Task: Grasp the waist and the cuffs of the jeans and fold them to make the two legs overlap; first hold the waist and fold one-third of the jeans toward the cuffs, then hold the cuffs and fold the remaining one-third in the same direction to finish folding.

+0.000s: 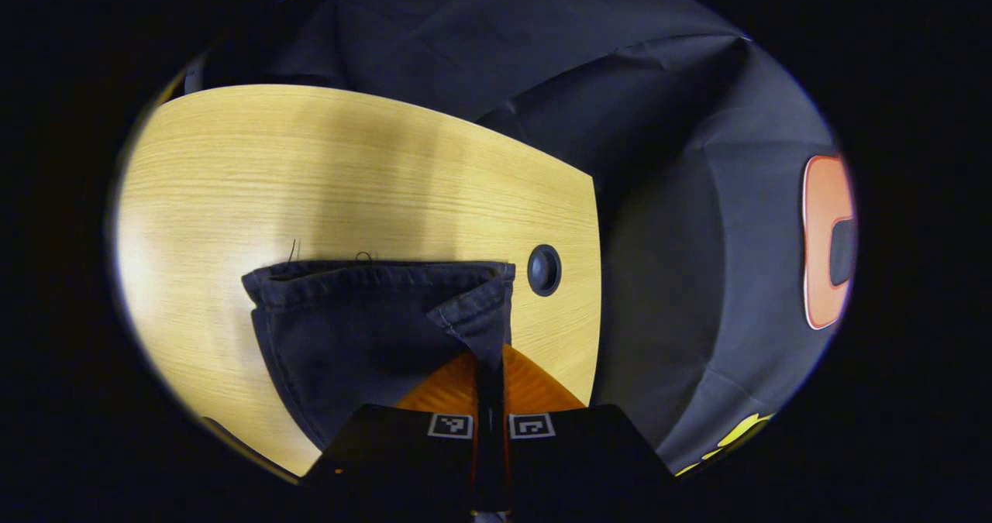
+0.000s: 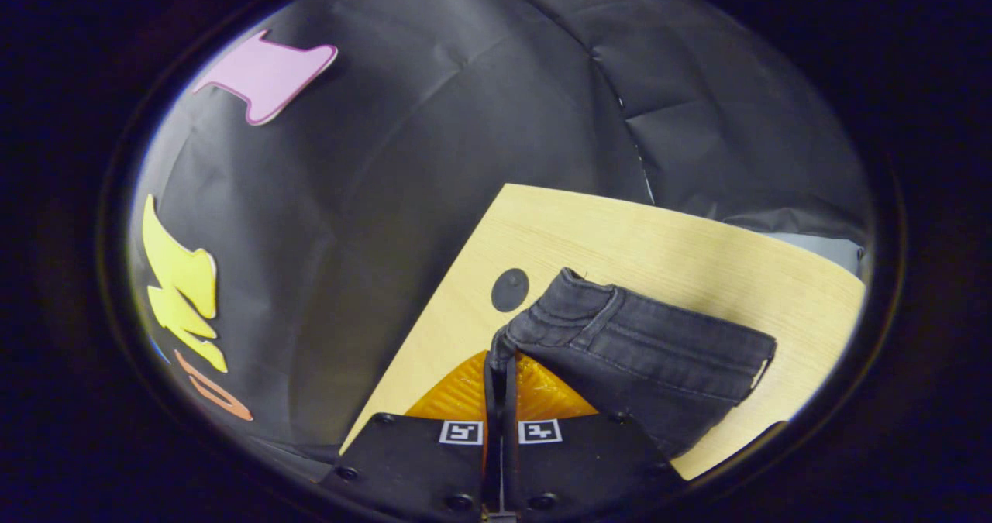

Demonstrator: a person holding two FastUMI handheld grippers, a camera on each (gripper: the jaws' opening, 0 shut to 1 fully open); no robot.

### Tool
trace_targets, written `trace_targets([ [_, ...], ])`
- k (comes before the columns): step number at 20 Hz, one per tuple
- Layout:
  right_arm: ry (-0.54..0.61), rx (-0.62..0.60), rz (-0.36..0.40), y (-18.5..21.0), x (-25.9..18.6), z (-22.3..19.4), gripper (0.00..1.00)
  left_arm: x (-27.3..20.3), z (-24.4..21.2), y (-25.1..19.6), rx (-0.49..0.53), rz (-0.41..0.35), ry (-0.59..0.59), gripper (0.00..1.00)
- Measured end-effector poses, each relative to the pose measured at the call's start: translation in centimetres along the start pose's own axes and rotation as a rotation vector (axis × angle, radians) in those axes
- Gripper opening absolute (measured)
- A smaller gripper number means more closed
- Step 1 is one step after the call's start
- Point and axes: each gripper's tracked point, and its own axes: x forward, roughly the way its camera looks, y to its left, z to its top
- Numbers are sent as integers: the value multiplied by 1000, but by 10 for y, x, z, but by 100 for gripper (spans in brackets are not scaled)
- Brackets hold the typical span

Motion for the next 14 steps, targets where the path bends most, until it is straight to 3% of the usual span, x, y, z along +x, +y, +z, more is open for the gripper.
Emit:
trace_targets([
  [6,9,0,-34,-13,21,-6,2,18,-2,6,50,6,-23,4],
  [7,18,14,-14,-9,21,-8,6,20,-2,5,66,4,-38,0],
  [8,37,31,12,-4,16,-11,8,21,-4,-4,75,-40,-38,17],
  [10,47,11,29,6,22,-15,61,9,3,-23,113,-96,-57,72],
  [11,38,-19,27,6,16,-14,87,2,9,-22,161,-74,-93,100],
  [12,34,-43,23,9,12,-14,95,-2,15,-23,212,-71,-123,99],
  [14,26,-73,48,23,2,-15,96,-17,18,-29,291,-93,-143,99],
])
